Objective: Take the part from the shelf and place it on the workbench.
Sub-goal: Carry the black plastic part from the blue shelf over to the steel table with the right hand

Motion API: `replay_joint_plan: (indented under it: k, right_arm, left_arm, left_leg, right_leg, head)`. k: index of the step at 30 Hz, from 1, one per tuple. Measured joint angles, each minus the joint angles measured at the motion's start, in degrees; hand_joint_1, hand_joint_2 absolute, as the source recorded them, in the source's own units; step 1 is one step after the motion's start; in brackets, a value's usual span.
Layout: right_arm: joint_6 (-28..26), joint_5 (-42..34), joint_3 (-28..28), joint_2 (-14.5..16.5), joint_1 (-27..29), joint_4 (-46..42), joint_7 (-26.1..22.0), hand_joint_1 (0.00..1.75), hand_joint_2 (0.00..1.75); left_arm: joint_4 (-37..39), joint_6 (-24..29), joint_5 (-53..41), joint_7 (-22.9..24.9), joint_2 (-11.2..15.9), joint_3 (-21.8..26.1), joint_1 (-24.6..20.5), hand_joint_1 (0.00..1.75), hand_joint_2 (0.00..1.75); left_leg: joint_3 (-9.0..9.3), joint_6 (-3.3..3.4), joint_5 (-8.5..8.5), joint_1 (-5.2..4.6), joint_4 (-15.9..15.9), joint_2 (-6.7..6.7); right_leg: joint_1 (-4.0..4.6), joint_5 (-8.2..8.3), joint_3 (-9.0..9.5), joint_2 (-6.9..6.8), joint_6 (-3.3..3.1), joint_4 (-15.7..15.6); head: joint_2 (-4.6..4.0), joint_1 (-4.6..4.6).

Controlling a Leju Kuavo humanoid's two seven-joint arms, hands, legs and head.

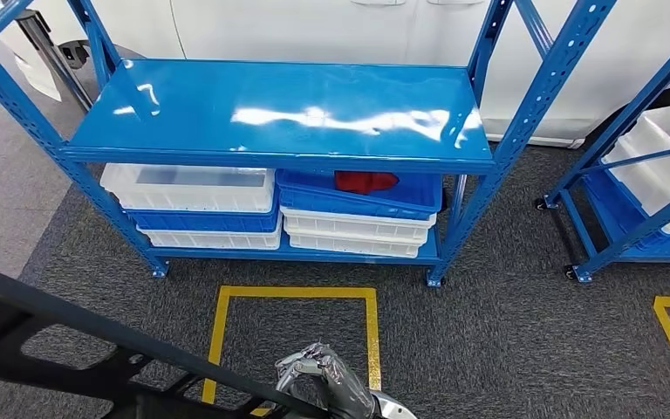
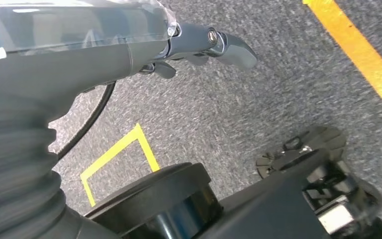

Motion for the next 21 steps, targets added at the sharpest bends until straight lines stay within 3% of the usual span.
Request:
replay_joint_plan:
  k: [2, 4, 5, 6, 8, 9, 10, 11, 13, 15, 16, 17, 19, 21]
  right_arm:
    - [-0.08, 0.0, -0.02, -0.01, 0.08, -0.01, -0.02, 1.69, 1.75]
    - [-0.14, 0.0, -0.03, -0.02, 0.16, -0.01, -0.03, 1.69, 1.75]
    - [-0.15, 0.0, -0.03, -0.02, 0.17, -0.01, -0.04, 1.69, 1.75]
    - [-0.13, 0.0, -0.03, -0.01, 0.17, 0.0, -0.04, 1.69, 1.75]
    - [-0.05, 0.0, -0.05, 0.01, 0.21, 0.01, -0.04, 1.69, 1.75]
    - [-0.01, 0.0, -0.05, 0.01, 0.23, 0.02, -0.04, 1.69, 1.75]
    - [0.03, 0.0, -0.07, 0.0, 0.25, 0.03, -0.05, 1.69, 1.75]
    - [0.08, 0.0, -0.07, 0.0, 0.25, 0.03, -0.05, 1.69, 1.75]
    - [0.26, 0.0, -0.09, 0.01, 0.26, 0.03, -0.07, 1.69, 1.75]
    - [0.49, 0.0, -0.13, 0.02, 0.24, 0.02, -0.08, 1.69, 1.75]
    - [0.58, 0.01, -0.15, 0.02, 0.21, 0.02, -0.09, 1.69, 1.75]
    - [0.66, 0.01, -0.16, 0.02, 0.18, 0.01, -0.1, 1.69, 1.75]
    - [0.71, 0.01, -0.18, 0.02, 0.17, 0.02, -0.11, 1.69, 1.75]
    - [0.75, -0.01, -0.19, 0.01, 0.17, 0.03, -0.11, 1.69, 1.75]
  left_arm:
    - [0.01, -0.01, -0.04, 0.03, -0.05, -0.01, -0.02, 0.0, 1.75]
    - [0.01, -0.02, -0.07, 0.1, -0.09, -0.01, 0.0, 0.0, 1.75]
    - [0.01, -0.02, -0.07, 0.15, -0.11, -0.01, 0.01, 0.0, 1.75]
    - [0.01, -0.02, -0.07, 0.2, -0.11, -0.01, 0.02, 0.0, 1.75]
    - [0.0, -0.02, -0.05, 0.25, -0.11, -0.01, -0.04, 0.0, 1.75]
    - [0.0, -0.02, -0.03, 0.24, -0.11, -0.01, -0.07, 0.0, 1.75]
    - [0.0, -0.02, 0.0, 0.24, -0.11, -0.01, -0.09, 0.0, 1.75]
    - [0.0, -0.02, 0.02, 0.25, -0.1, -0.01, -0.08, 0.0, 1.75]
    - [0.0, -0.01, 0.05, 0.31, -0.09, -0.01, -0.02, 0.0, 1.75]
    - [0.0, 0.01, 0.07, 0.33, -0.08, -0.01, -0.05, 0.0, 1.75]
    - [0.0, 0.02, 0.09, 0.32, -0.08, -0.01, -0.04, 0.0, 1.75]
    - [0.0, 0.03, 0.1, 0.31, -0.08, -0.01, 0.01, 0.0, 1.75]
    - [0.0, 0.11, 0.11, -0.02, -0.08, -0.01, 0.19, 0.0, 1.75]
    - [0.0, 0.25, 0.15, -0.59, -0.11, -0.01, 0.13, 0.0, 1.75]
  left_leg:
    - [-0.45, -0.67, 0.87, 0.03, 0.07, -0.01]
    - [-0.73, -1.36, 1.37, 0.18, 0.02, -0.06]
    - [-1.17, -1.61, 0.45, 0.23, 0.67, -0.12]
    - [-1.85, -1.83, -1.62, 0.26, 2.47, -0.19]
    - [-3.64, -2.14, -7.41, 0.35, 8.99, -0.26]
    - [-4.3, -2.3, -9.48, 0.37, 12.71, -0.26]
    - [-4.38, -2.43, -10.1, 0.38, 15.27, -0.26]
    - [-3.69, -2.53, -9.47, 0.4, 16.21, -0.26]
    - [0.44, -2.56, -6.32, 0.54, 12.11, -0.26]
    - [5.89, -2.34, -5.76, 0.52, 4.02, -0.45]
    - [7.48, -2.09, -6.2, 0.44, 1.17, -0.59]
    - [8.1, -1.79, -6.75, 0.28, -0.3, -0.75]
    - [7.46, -0.92, -6.24, 0.24, -0.55, -0.75]
    - [6.56, 0.09, -5.39, 0.3, -0.67, -0.56]
  right_leg:
    - [0.4, -1.01, 2.1, 0.03, -0.6, -3.94]
    - [0.4, -0.17, 1.54, -0.07, -1.34, -4.43]
    - [0.29, 0.42, 1.1, -0.17, -1.79, -4.62]
    - [0.14, 1.13, 0.53, -0.29, -2.2, -4.82]
    - [0.12, 2.4, -0.94, -0.43, -2.65, -4.83]
    - [0.17, 3.01, -1.78, -0.48, -2.67, -4.73]
    - [0.21, 3.58, -2.63, -0.52, -2.63, -4.6]
    - [0.21, 4.14, -3.54, -0.54, -2.54, -4.4]
    - [0.16, 5.11, -5.29, -0.47, -2.18, -3.86]
    - [0.29, 5.97, -6.67, -0.39, -1.57, -3.3]
    - [0.36, 6.43, -7.03, -0.38, -1.24, -3.16]
    - [0.43, 6.93, -7.28, -0.4, -0.91, -3.13]
    - [0.32, 7.56, -7.6, -0.34, -0.23, -3.11]
    - [0.14, 5.23, -8.76, -0.2, 0.44, -0.93]
  head:
    - [0.0, -0.01]
    - [-0.01, -0.01]
    - [-0.01, 0.0]
    - [-0.01, 0.0]
    - [-0.01, -0.01]
    - [-0.01, -0.01]
    - [-0.01, -0.01]
    - [-0.01, -0.01]
    - [-0.01, -0.01]
    - [0.0, -0.01]
    - [0.0, -0.01]
    - [0.01, -0.01]
    - [0.0, 0.0]
    - [-0.01, 0.0]
